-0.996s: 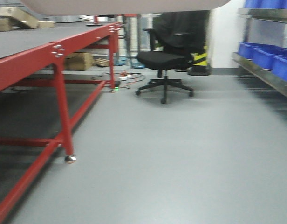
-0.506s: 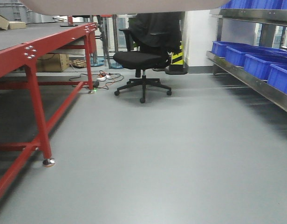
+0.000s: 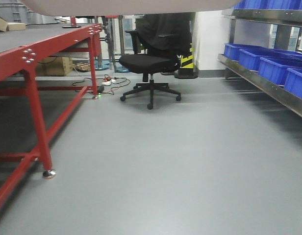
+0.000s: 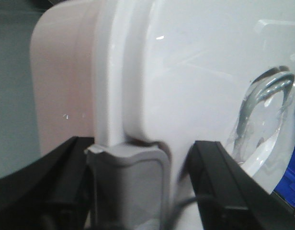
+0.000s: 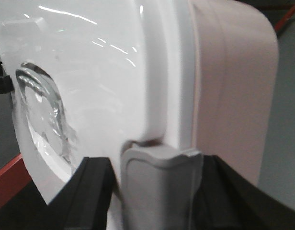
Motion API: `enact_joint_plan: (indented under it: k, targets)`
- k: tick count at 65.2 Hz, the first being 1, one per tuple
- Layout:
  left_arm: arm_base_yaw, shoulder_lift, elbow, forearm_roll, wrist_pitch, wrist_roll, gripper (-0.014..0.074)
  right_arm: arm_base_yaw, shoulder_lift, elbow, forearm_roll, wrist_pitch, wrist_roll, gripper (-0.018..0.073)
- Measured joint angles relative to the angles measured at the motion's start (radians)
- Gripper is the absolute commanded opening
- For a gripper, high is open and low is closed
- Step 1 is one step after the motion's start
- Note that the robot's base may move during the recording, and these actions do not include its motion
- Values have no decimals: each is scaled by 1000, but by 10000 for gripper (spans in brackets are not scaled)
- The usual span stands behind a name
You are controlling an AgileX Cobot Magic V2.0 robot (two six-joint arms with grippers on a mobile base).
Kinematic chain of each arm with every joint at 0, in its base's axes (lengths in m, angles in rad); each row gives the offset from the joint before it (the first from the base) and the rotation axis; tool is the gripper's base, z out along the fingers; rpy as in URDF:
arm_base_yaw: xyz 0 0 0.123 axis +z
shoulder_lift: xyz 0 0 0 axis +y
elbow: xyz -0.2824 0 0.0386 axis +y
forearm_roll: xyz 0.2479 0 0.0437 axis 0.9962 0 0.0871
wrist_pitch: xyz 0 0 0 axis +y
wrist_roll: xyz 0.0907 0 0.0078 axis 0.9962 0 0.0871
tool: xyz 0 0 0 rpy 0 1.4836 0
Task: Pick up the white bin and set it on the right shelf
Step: 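Hold the bin with both grippers while the base turns away, then hold the bin with both grippers while driving to the blue-crate shelves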
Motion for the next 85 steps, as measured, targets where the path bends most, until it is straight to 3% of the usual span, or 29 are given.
enact_joint_plan:
  k: [85]
  targets:
    - [0, 0, 0, 0, 2, 0, 271, 0, 0, 0, 0, 0, 0, 380]
